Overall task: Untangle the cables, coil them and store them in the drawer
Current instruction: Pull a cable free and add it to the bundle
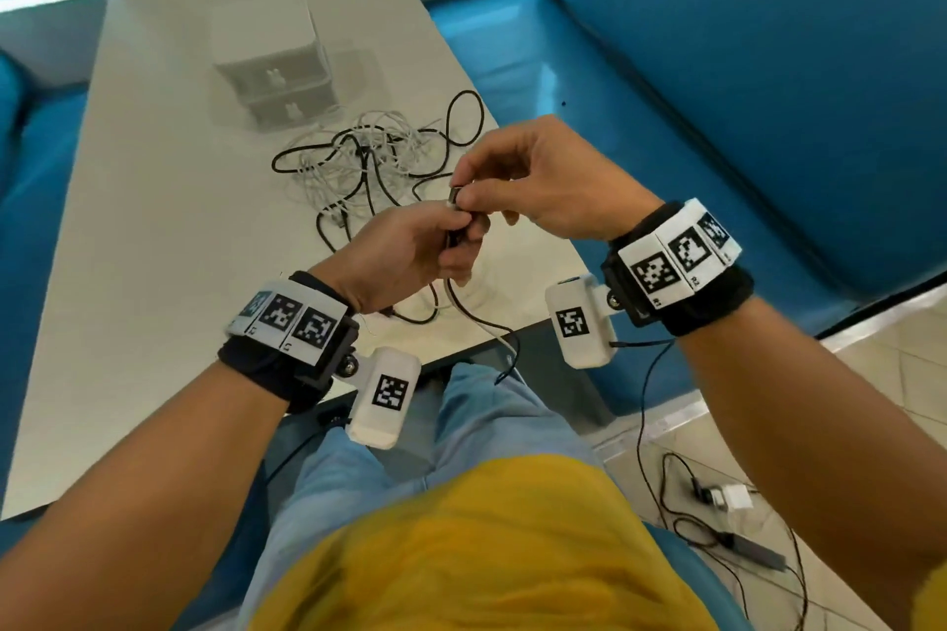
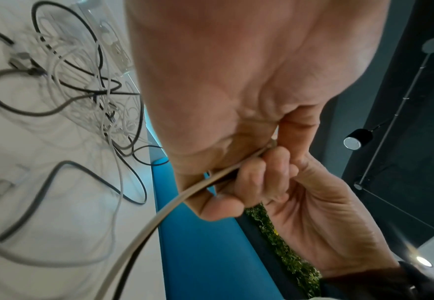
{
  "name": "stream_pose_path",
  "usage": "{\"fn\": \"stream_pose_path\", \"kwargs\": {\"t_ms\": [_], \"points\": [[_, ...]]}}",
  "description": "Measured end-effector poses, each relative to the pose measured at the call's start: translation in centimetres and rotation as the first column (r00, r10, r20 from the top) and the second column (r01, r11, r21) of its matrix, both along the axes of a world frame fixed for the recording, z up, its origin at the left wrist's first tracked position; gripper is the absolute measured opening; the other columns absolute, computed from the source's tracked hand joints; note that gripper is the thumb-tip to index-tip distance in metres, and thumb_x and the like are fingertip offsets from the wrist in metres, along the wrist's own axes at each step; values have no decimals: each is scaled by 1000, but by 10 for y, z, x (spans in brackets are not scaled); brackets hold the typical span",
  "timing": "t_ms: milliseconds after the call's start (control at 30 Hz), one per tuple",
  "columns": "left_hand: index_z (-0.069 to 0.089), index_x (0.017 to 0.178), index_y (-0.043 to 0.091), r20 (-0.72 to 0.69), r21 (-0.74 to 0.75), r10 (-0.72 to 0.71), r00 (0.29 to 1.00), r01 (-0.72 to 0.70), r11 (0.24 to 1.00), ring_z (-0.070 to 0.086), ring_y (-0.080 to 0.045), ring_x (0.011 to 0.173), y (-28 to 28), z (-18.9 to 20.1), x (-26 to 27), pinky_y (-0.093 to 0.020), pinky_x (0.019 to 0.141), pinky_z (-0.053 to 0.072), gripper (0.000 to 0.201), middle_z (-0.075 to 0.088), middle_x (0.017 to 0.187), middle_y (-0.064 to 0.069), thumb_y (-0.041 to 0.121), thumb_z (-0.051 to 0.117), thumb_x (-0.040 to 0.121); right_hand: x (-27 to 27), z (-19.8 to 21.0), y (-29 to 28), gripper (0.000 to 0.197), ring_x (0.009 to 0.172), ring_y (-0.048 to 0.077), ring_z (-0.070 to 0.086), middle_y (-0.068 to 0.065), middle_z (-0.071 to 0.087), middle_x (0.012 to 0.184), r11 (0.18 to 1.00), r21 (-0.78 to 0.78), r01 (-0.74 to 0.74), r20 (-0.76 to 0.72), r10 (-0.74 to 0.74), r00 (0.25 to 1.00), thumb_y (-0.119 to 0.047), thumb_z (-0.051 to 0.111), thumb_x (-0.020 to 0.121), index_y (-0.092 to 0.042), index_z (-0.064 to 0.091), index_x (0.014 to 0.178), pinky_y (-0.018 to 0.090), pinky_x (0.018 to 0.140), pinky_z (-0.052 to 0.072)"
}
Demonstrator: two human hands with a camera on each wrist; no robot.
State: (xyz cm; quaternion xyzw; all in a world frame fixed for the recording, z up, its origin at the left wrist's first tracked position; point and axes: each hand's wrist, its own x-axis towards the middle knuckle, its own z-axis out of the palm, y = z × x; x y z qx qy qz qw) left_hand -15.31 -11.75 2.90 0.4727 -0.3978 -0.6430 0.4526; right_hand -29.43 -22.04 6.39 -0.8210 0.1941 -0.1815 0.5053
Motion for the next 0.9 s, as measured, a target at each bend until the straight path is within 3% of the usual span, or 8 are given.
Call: {"fn": "stream_pose_path", "kwargs": {"t_ms": [100,233,433,567,633,733,900], "points": [[43,74,13,-26,2,34,999,-34,999,32,-9,53,8,2,12,-31,62,27,9,35,66,1,17,35,78,15,3,4,9,59,1,57,3,66,73,999,-29,-35,10,35,999,-5,71,83,-6,70,92,18,55,47],[37,73,14,-77,3,31,997,-31,1000,28,-10,53,19,6,24,-35,63,14,3,37,61,5,14,34,73,33,9,10,22,67,7,61,4,70,77,998,-16,-68,58,69,996,-5,77,77,-9,71,97,17,59,49],[39,75,12,-52,-41,97,994,-99,994,41,-16,54,30,10,33,-30,60,39,5,44,62,-1,13,35,74,51,17,14,10,62,-2,59,-2,68,73,987,-71,-147,41,150,988,-3,76,77,-2,74,87,13,62,46],[53,81,9,73,-119,191,979,-182,976,54,-21,67,31,11,40,-30,68,49,12,59,69,-7,12,43,77,56,13,15,12,65,13,63,10,69,74,994,-51,-100,98,105,990,-7,76,78,-9,71,89,29,65,53],[59,91,9,127,-152,234,964,-214,965,57,-19,71,29,11,41,-29,70,51,15,62,72,-4,13,48,82,59,12,15,9,59,15,61,10,69,70,997,-55,-55,120,62,991,-9,77,78,-10,70,84,27,59,52],[59,95,10,143,-168,275,951,-251,953,52,-13,64,26,10,36,-27,65,49,16,55,67,-1,19,49,87,64,10,14,7,54,13,59,3,69,65,998,-66,15,136,-6,991,-11,78,76,-13,71,75,27,56,50],[48,83,14,-8,-106,336,942,-335,936,32,-9,52,24,13,34,-25,57,32,17,35,60,5,20,37,94,68,7,15,5,66,-6,62,-11,70,72,993,-93,76,146,-62,987,-11,72,82,-15,75,82,12,69,46]]}}
